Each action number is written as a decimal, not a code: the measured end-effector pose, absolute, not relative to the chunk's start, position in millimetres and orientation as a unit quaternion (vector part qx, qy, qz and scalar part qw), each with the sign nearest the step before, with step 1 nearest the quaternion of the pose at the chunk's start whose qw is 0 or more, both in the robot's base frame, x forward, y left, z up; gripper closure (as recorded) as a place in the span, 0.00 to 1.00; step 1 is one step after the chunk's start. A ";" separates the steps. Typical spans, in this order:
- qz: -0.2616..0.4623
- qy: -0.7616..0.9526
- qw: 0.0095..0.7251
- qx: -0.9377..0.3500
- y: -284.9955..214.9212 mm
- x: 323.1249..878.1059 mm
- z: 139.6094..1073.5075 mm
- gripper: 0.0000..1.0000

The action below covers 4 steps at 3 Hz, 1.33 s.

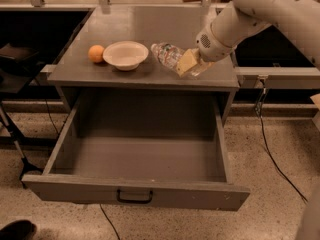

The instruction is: Pick water bottle from bottom drawer and place on counter

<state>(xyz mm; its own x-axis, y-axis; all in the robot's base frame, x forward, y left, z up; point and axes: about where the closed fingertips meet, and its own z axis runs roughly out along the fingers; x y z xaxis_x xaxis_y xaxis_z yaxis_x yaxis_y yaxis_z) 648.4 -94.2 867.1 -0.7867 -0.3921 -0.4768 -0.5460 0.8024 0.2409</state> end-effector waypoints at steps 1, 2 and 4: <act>0.152 0.940 0.204 -0.226 -117.1 682.1 867.2 1.00; 0.130 0.948 0.208 -0.204 -136.2 710.4 871.2 0.96; 0.127 0.947 0.228 -0.187 -142.6 716.7 875.9 0.50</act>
Offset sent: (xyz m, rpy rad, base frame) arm 0.0872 -0.0647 0.0153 -0.1256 -0.0160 -0.1811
